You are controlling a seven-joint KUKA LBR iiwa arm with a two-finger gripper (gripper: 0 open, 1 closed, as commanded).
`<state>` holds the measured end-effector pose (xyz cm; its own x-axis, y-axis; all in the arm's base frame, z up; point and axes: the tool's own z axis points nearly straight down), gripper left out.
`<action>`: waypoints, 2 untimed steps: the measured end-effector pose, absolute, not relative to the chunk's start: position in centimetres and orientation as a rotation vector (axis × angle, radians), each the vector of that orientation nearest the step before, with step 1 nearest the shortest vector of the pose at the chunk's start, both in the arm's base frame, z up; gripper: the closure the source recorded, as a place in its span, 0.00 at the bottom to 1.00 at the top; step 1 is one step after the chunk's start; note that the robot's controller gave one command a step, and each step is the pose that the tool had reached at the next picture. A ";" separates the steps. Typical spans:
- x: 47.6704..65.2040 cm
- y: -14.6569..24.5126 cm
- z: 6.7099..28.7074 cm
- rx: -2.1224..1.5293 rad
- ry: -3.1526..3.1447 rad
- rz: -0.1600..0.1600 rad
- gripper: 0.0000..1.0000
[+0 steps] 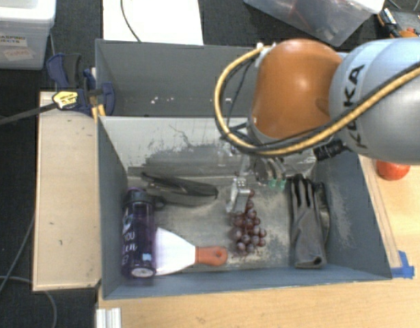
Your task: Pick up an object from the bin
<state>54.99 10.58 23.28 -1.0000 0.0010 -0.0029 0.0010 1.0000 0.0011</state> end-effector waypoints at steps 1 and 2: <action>58.9 15.5 8.4 0.137 3.132 0.006 0.00; 59.0 16.0 16.2 -0.022 3.124 0.005 0.00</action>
Offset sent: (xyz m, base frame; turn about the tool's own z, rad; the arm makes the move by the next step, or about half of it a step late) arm 0.0381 0.0538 -0.0728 -0.0158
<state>58.97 16.01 16.21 -0.9997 -0.0142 -0.0175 -0.0142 0.9999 0.0032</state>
